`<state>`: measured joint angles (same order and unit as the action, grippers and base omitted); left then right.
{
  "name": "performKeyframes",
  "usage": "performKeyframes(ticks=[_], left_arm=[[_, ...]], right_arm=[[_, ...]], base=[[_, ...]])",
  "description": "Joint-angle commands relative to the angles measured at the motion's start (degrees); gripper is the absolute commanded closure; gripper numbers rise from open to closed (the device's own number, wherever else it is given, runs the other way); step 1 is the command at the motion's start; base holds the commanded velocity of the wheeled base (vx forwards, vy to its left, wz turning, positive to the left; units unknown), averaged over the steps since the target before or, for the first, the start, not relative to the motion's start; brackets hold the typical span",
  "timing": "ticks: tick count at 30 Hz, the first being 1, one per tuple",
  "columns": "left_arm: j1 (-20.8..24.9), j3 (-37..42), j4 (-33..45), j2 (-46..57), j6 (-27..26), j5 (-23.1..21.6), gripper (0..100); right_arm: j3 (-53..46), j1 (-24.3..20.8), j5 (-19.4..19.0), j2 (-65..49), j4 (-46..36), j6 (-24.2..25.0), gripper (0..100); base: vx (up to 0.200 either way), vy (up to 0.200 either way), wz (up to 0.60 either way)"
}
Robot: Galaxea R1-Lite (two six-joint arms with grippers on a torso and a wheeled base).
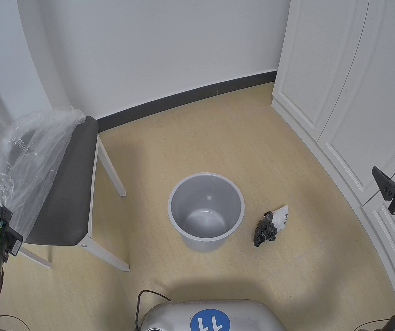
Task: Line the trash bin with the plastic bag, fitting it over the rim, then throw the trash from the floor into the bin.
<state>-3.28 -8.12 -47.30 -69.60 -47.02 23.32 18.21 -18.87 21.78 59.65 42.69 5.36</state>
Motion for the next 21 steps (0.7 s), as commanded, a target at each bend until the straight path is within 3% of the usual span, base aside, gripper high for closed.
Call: performKeyframes(ticks=[1,4,5,6,14,18,21], left_arm=[[5.2,-0.4,0.1,14.8,1.4,-1.5,100],[11.0,-0.6,0.1,17.4,4.0,-1.5,100],[11.0,-0.6,0.1,17.4,4.0,-1.5,100],[15.9,-1.2,0.1,18.5,5.7,-1.5,100],[31.9,-7.5,0.4,17.7,17.0,-1.5,100],[35.0,-10.0,0.4,15.9,19.9,-1.5,100],[38.3,-15.3,0.3,12.1,25.2,-1.5,100]], right_arm=[[0.0,-6.5,5.0,6.4,6.5,3.2,0],[-1.4,-11.2,9.3,10.6,11.4,4.4,0],[-1.4,-11.2,9.3,10.6,11.4,4.4,0],[-2.9,-13.3,10.0,12.4,14.3,4.5,0],[-7.4,-16.3,9.6,16.2,22.8,4.6,0],[-7.7,-17.5,9.0,16.2,23.0,4.7,0],[-7.8,-19.6,7.6,17.4,22.8,7.5,0]], base=[[0.0,0.0,0.0],[0.0,0.0,0.0],[0.0,0.0,0.0],[0.0,0.0,0.0],[0.0,0.0,0.0],[0.0,0.0,0.0],[0.0,0.0,0.0]])
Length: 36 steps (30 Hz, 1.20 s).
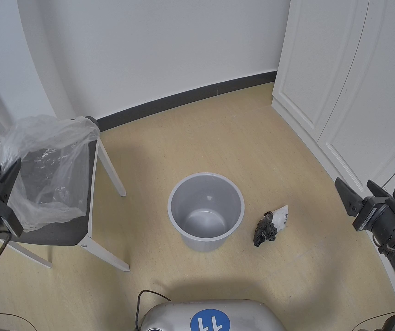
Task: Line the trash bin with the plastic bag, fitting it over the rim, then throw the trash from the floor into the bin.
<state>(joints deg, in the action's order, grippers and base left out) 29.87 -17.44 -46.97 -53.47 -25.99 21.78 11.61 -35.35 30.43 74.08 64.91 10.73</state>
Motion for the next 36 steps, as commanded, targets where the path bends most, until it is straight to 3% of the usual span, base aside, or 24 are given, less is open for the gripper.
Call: performKeyframes(ticks=[1,10,15,19,29,36], left_arm=[[5.9,-7.3,0.0,-4.9,5.5,0.0,100],[13.5,-16.0,0.0,-9.8,9.8,0.1,100],[17.5,-19.2,-0.4,-13.0,10.9,0.5,100],[19.3,-22.1,-0.4,-14.8,12.1,0.6,100],[25.9,-23.1,-0.5,-15.0,13.7,0.6,100],[29.3,-22.9,-0.6,-14.6,14.8,0.6,100]], right_arm=[[-1.3,-3.8,-1.2,3.4,0.6,2.9,0],[-0.8,-5.3,-5.1,6.6,1.0,5.4,0],[-0.1,-7.5,-5.5,6.7,1.9,11.0,0],[-0.3,-7.7,-7.8,7.9,2.0,12.6,0],[0.3,-7.9,-8.0,9.8,2.4,16.0,0],[1.2,-7.9,-9.4,9.4,7.7,18.2,0]], base=[[0.0,0.0,0.0],[0.0,0.0,0.0],[0.0,0.0,0.0],[0.0,0.0,0.0],[0.0,0.0,0.0],[0.0,0.0,0.0]])
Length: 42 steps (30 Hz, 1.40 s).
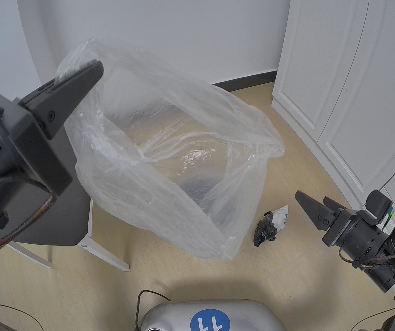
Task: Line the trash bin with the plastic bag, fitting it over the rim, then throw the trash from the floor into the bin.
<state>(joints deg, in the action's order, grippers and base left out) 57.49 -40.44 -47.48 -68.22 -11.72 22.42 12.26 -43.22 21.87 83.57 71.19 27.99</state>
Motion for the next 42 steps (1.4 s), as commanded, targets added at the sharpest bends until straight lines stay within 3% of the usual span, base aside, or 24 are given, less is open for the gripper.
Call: performKeyframes(ticks=[1,4,8,25,32,42], left_arm=[[1.9,0.1,-0.1,0.2,0.6,0.0,100],[2.7,0.0,-0.2,0.3,0.8,-0.1,100],[4.3,-0.6,-0.4,0.3,1.3,-0.1,100],[12.4,-5.2,-0.2,-1.5,6.9,-0.2,100],[13.3,-4.9,-0.3,-0.9,7.4,-0.2,100],[14.0,-5.3,-0.3,-1.5,7.8,-0.2,100]], right_arm=[[0.7,0.0,-1.6,-0.4,2.0,2.2,0],[2.2,0.3,-3.1,-1.0,1.9,5.8,0],[2.2,1.1,-4.0,-0.3,1.7,7.1,0],[1.0,0.6,-4.2,3.5,1.9,7.1,0],[1.2,0.5,-4.5,4.0,2.1,7.2,0],[1.7,1.2,-8.3,7.0,2.3,7.2,0]], base=[[0.0,0.0,0.0],[0.0,0.0,0.0],[0.0,0.0,0.0],[0.0,0.0,0.0],[0.0,0.0,0.0],[0.0,0.0,0.0]])
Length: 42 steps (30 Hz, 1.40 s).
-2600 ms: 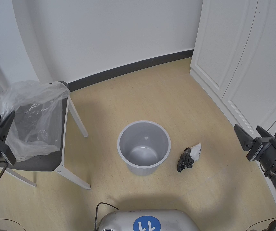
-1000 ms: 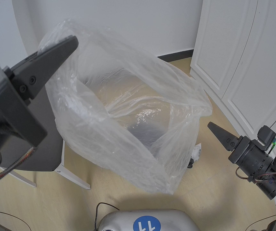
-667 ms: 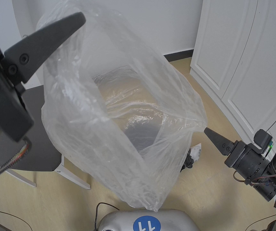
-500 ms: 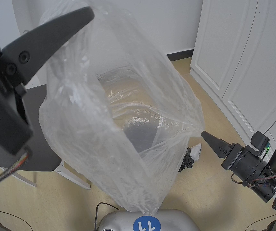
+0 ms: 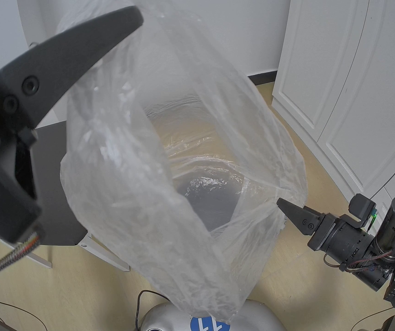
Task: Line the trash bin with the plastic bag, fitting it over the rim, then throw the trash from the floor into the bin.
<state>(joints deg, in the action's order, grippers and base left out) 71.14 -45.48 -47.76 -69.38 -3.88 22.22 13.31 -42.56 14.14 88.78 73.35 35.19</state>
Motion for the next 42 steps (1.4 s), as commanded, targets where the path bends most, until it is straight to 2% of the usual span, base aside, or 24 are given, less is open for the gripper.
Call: performKeyframes(ticks=[1,4,11,25,31,37,38,42], left_arm=[[0.5,-0.1,0.0,-0.3,0.0,0.0,100],[0.8,-0.1,0.0,-0.2,0.0,-0.1,100],[1.2,-0.1,-0.2,-0.4,1.2,-0.3,100],[2.2,-0.6,-0.4,-0.8,1.4,-0.3,100],[2.5,-0.6,-0.4,-0.8,1.5,-0.3,100],[2.5,-0.6,-0.4,-0.8,1.7,-0.3,100],[2.6,-0.6,-0.4,-0.8,1.9,-0.3,100],[2.8,-0.6,-0.5,-0.8,2.5,-0.3,100]], right_arm=[[1.0,0.6,-1.0,1.9,0.1,0.0,0],[1.9,0.8,-1.6,2.0,0.1,0.0,0],[4.8,2.3,-5.9,3.9,0.1,-0.1,0],[5.8,1.5,-7.0,5.3,0.2,-0.3,0],[6.1,1.5,-9.7,5.5,0.2,-0.3,0],[6.6,1.6,-9.6,6.5,1.1,-0.7,0],[6.5,1.6,-9.6,6.8,2.1,-0.7,100],[6.1,1.6,-8.9,9.3,7.7,-0.7,100]], base=[[0.0,0.0,0.0],[0.0,0.0,0.0],[0.0,0.0,0.0],[0.0,0.0,0.0],[0.0,0.0,0.0],[0.0,0.0,0.0],[0.0,0.0,0.0],[0.0,0.0,0.0]])
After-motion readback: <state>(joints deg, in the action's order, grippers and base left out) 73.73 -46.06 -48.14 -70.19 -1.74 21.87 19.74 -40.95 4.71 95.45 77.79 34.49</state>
